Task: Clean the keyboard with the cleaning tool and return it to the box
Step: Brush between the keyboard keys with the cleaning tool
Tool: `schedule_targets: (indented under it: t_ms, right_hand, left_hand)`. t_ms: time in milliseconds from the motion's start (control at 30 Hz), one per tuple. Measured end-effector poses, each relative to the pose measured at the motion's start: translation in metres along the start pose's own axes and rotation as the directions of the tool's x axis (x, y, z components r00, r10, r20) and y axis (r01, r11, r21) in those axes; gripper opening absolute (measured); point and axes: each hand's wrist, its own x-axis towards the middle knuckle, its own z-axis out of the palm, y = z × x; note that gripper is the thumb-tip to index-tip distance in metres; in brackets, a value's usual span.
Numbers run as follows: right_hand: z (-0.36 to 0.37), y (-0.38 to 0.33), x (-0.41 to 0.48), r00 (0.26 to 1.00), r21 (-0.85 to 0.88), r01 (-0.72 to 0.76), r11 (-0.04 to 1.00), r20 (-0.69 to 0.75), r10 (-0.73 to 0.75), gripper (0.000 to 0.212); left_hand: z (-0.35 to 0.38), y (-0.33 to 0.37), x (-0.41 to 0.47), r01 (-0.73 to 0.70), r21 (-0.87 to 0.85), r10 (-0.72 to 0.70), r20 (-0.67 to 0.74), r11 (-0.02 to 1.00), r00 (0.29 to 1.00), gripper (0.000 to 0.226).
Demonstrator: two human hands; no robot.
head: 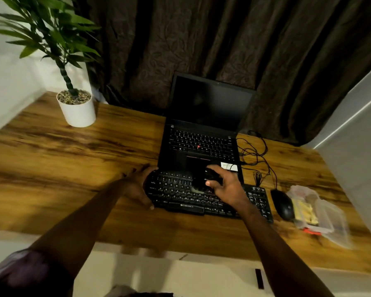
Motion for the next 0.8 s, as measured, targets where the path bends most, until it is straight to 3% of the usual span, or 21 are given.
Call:
schedule_targets:
  t_ms: [167,533,800]
  right_hand:
    - [-0.022,0.022,-0.01,0.998,-0.045,-0.04,0.998,-0.059,0.037,0.05]
    - [0.0,-0.006,0.004,0.998,-0.002,0.053,0.999,-0.026,-0.054,0.045]
    - [-0.041,0.034,-0.015,0.996,0.004,-0.044,0.999,-0.071,0.044,0.047]
  left_hand:
    - [0.0,0.003,-0.003,0.008,-0.003,-0.008,0.012,1.0,1.0,0.144]
    - [-0.003,0.008,-0.005,0.023,-0.004,-0.023,0.001,1.0,1.0,0.144]
    - [-0.003,0.008,-0.011,0.007,-0.041,-0.007,-0.001,0.999,1.0,0.142]
